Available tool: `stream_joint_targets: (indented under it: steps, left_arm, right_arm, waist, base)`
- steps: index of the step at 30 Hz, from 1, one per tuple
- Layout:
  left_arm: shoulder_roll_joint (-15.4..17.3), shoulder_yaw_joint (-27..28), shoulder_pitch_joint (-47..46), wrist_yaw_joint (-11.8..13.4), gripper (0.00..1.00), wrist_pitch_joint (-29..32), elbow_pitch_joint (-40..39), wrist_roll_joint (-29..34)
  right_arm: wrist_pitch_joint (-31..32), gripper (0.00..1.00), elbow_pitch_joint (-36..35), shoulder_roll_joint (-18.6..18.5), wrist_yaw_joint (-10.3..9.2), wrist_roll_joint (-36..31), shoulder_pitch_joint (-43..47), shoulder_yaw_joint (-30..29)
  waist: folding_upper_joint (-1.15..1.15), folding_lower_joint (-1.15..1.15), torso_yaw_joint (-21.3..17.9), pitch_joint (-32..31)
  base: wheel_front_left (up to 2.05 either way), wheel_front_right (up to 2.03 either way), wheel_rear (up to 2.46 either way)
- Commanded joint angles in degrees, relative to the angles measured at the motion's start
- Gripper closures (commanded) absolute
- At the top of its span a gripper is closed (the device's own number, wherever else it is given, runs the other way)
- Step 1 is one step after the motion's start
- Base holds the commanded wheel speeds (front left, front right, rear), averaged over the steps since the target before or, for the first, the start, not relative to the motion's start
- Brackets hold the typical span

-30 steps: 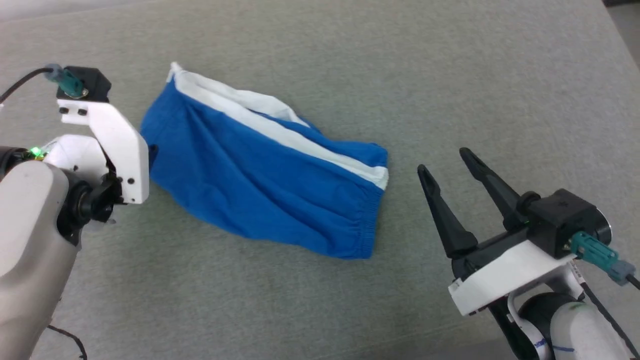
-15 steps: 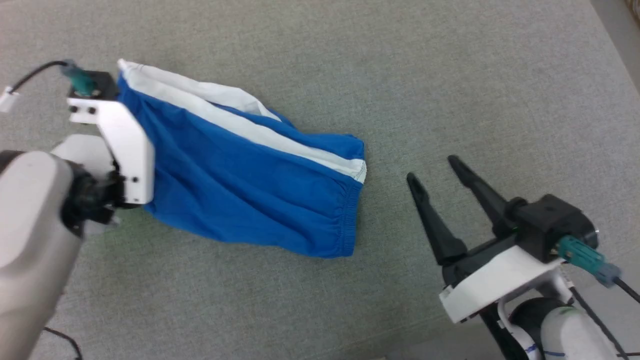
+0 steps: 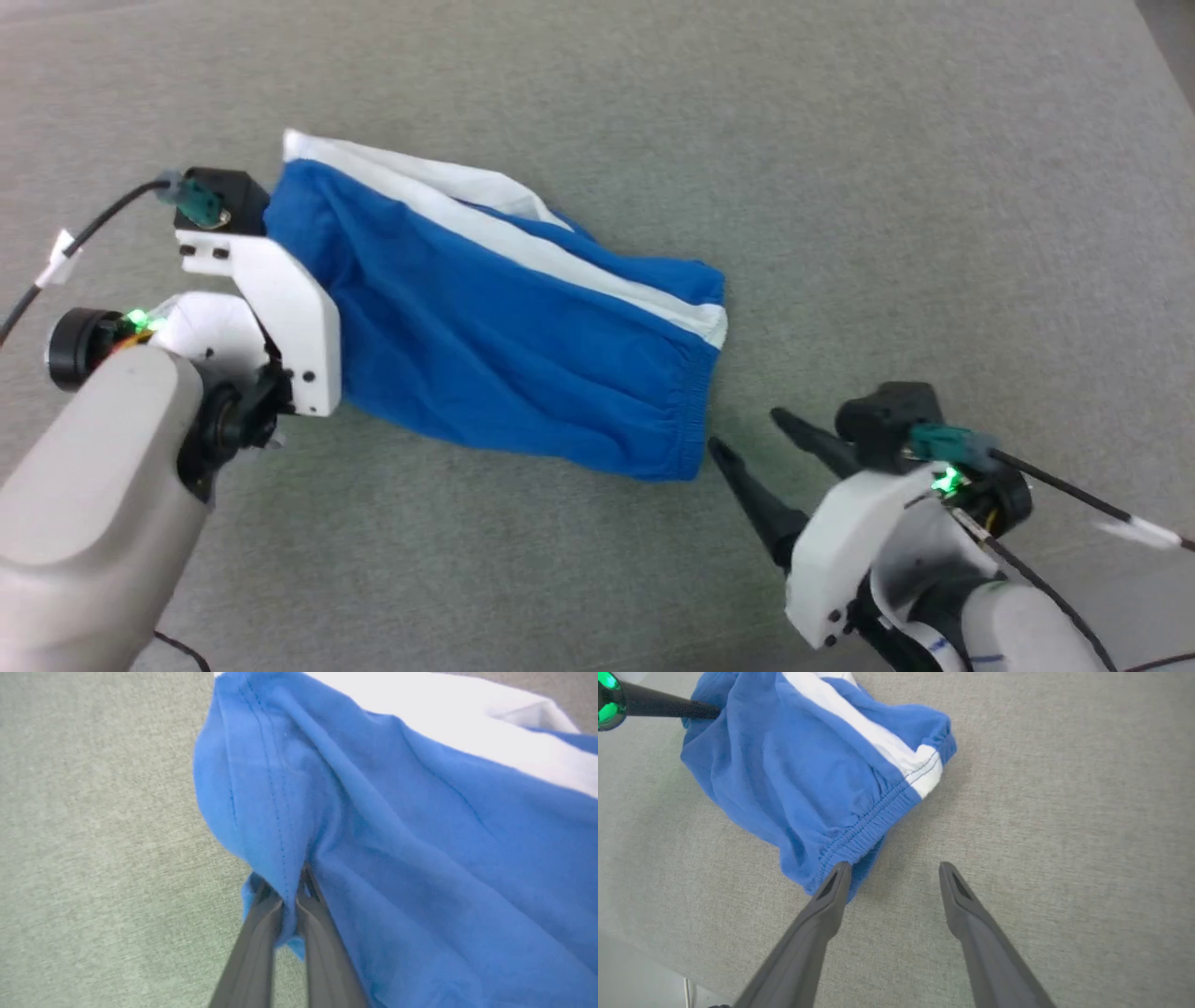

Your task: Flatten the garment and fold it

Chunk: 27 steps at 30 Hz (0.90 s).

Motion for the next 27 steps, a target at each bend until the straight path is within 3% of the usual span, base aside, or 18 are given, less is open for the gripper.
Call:
stream_joint_targets:
  steps: [1, 6, 17, 18, 20, 21, 27]
  left_arm:
    - [-0.2, 0.1, 0.8, 0.1, 1.0, -0.5, -0.6, 0.3]
    - [-0.2, -0.2, 1.5, -0.3, 1.0, -1.7, -3.3, 0.4]
    - [-0.8, -0.5, 2.3, 0.0, 1.0, -3.6, -5.0, 0.6]
    - [-0.9, -0.6, 2.4, 0.0, 1.0, -3.7, -5.0, 0.6]
    - [-1.1, -0.7, 2.6, 0.0, 1.0, -4.0, -4.9, 0.5]
    - [-1.2, -0.7, 2.6, 0.0, 1.0, -4.1, -4.9, 0.5]
    - [-1.3, -0.5, 2.9, 0.0, 1.0, -5.0, -4.4, 0.1]
  right_arm:
    - [0.3, 0.0, 0.4, 0.1, -0.1, 0.6, -1.0, 0.1]
    - [2.1, 0.0, 4.9, 0.1, -0.1, 3.6, -4.0, 0.8]
    - [6.8, 0.0, 21.7, 0.1, -0.1, 5.6, -11.4, 4.3]
    - [7.8, 0.41, 22.7, 0.1, -0.1, 6.1, -11.7, 5.0]
    - [9.5, 0.74, 23.9, 0.1, -0.1, 6.9, -12.1, 6.5]
    - [10.0, 1.0, 24.2, 0.1, -0.1, 7.3, -12.3, 7.0]
    - [10.9, 1.0, 23.8, 0.1, -0.1, 7.9, -14.0, 7.3]
  waist:
    - [0.0, -0.01, 1.3, -1.0]
    - [0.0, -0.01, 2.9, -0.9]
    - [0.0, -0.01, 4.6, 0.6]
    - [0.0, -0.01, 4.7, 0.7]
    - [0.0, -0.01, 4.9, 0.7]
    - [0.0, -0.01, 4.9, 0.8]
    - [0.0, -0.01, 5.0, 0.6]
  base:
    - [0.0, 0.0, 0.0]
    - [0.0, 0.0, 0.0]
    - [0.0, 0.0, 0.0]
    - [0.0, 0.0, 0.0]
    - [0.0, 0.0, 0.0]
    - [0.0, 0.0, 0.0]
    - [0.0, 0.0, 0.0]
